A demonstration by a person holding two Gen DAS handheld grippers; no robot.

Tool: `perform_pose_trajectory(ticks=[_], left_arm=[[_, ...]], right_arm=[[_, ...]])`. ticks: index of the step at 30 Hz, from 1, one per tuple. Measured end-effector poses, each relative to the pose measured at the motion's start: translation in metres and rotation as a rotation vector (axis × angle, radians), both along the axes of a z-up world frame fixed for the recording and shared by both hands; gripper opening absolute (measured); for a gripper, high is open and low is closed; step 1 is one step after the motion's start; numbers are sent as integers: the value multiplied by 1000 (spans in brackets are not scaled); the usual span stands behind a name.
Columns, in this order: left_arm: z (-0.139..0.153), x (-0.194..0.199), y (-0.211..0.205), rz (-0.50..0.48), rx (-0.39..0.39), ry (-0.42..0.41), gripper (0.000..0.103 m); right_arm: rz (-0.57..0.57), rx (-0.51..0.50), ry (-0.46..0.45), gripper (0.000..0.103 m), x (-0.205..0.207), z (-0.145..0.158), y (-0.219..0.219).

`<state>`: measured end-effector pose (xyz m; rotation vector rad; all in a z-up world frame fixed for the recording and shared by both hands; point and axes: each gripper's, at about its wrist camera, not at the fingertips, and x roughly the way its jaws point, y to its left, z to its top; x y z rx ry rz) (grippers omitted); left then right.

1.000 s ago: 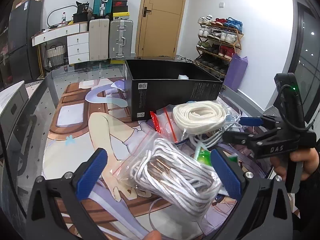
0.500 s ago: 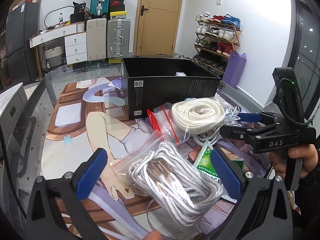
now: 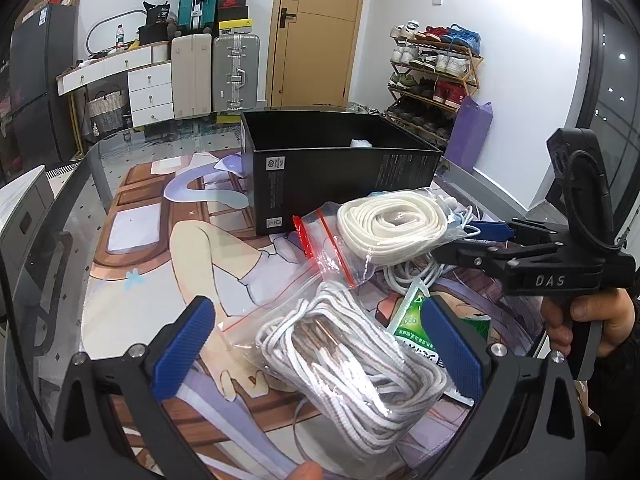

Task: Organize soft objects
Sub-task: 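Move the right tool toward the coiled white cable beside the box, then grasp the coiled white cable with the right tool and lift it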

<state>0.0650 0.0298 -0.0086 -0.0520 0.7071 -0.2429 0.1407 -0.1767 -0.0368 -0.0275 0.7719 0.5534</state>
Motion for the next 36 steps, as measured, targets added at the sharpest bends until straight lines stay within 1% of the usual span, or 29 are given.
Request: perform_pose_trajectory(ticks=[1, 4, 8, 12, 16, 20, 22, 27, 31, 32, 33, 34, 36], left_arm=[[0, 0, 0, 1, -1, 1, 103], [0, 1, 0, 3, -3, 4, 103], [0, 1, 0, 5, -2, 2, 103], [-1, 1, 0, -3, -3, 10, 103], [-1, 2, 0, -4, 0, 13, 103], [-1, 1, -1, 0, 12, 13, 103], [-1, 1, -2, -1, 15, 14, 103], [-1, 0, -5, -6, 26, 10, 103], [-1, 0, -5, -6, 26, 10, 103], [-1, 0, -5, -6, 26, 10, 103], [-1, 0, -4, -6, 25, 10, 103], [-1, 0, -4, -6, 24, 10, 103], [0, 0, -5, -5, 24, 11, 103]], right_arm=[[0, 20, 0, 72, -1, 0, -5], [-10, 66, 17, 71, -2, -3, -19], [-6, 55, -2, 70, -6, 0, -25], [-15, 66, -30, 70, -15, 2, -34], [-23, 82, -29, 70, -24, 0, -46], [-26, 93, -7, 71, -25, -3, -48], [-26, 96, -8, 75, -25, -4, -46], [-45, 50, -25, 81, -22, -5, -34], [-56, 6, -45, 81, -21, -6, -26], [-55, 3, -48, 80, -21, -6, -25], [-51, 5, -53, 74, -22, -6, -25], [-44, 15, -53, 66, -22, -6, -26], [-44, 44, -46, 62, -22, -5, -30]])
